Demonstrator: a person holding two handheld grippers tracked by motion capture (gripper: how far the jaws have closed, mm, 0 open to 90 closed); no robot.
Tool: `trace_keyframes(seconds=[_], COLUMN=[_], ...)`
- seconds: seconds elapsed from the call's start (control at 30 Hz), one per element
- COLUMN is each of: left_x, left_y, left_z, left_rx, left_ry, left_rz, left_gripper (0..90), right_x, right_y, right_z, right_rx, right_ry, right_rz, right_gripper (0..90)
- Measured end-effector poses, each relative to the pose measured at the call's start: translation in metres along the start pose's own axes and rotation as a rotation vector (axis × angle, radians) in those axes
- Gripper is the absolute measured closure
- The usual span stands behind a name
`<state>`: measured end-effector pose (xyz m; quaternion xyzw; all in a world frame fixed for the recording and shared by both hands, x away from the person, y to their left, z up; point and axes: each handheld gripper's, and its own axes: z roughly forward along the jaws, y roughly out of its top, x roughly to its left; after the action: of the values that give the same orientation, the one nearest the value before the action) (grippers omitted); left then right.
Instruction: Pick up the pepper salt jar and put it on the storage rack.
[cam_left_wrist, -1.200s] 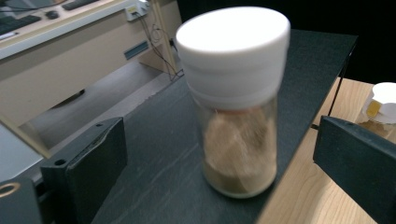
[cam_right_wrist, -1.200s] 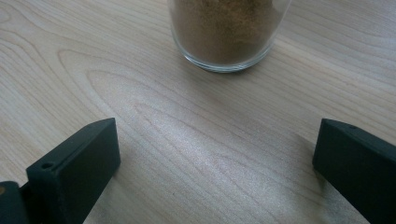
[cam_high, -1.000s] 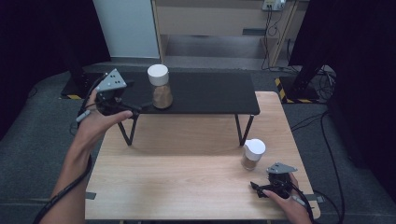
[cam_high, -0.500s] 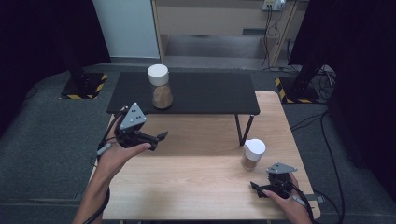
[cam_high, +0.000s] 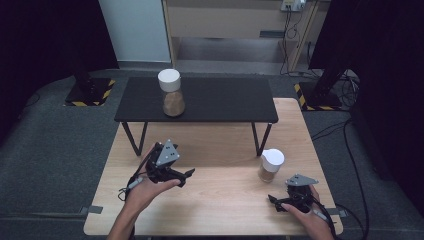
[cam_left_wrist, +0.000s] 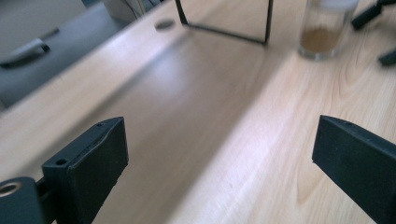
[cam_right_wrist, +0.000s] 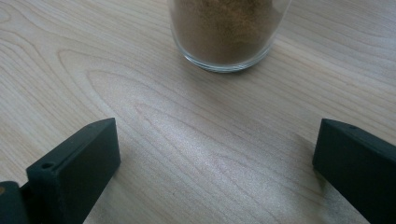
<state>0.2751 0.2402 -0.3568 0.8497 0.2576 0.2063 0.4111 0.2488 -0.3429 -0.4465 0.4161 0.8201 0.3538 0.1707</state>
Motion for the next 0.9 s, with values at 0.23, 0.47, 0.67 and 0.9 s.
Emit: trace_keyframes(seconds=[0.23, 0.47, 0.67, 0.9], left_x=[-0.007, -0.009, 0.0, 0.009], left_y=[-0.021, -0.044, -0.066, -0.081], left_z=[0.014, 0.011, 0.007, 0.009], left_rx=[0.06, 0.101, 0.127, 0.143], left_ry=[-0.019, -0.014, 0.004, 0.019], left_rz=[-0.032, -0.082, -0.159, -0.249], left_gripper=[2.5, 2.7, 2.8, 2.4], right_x=[0.0, 0.0, 0.0, 0.0], right_y=[0.0, 0.0, 0.0, 0.0], right_z=[0.0, 0.0, 0.0, 0.0], right_rx=[0.0, 0.0, 0.0, 0.0], right_ry=[0.0, 0.0, 0.0, -0.001], right_rz=[0.0, 0.0, 0.0, 0.0], right_gripper=[1.5, 1.4, 1.5, 1.5])
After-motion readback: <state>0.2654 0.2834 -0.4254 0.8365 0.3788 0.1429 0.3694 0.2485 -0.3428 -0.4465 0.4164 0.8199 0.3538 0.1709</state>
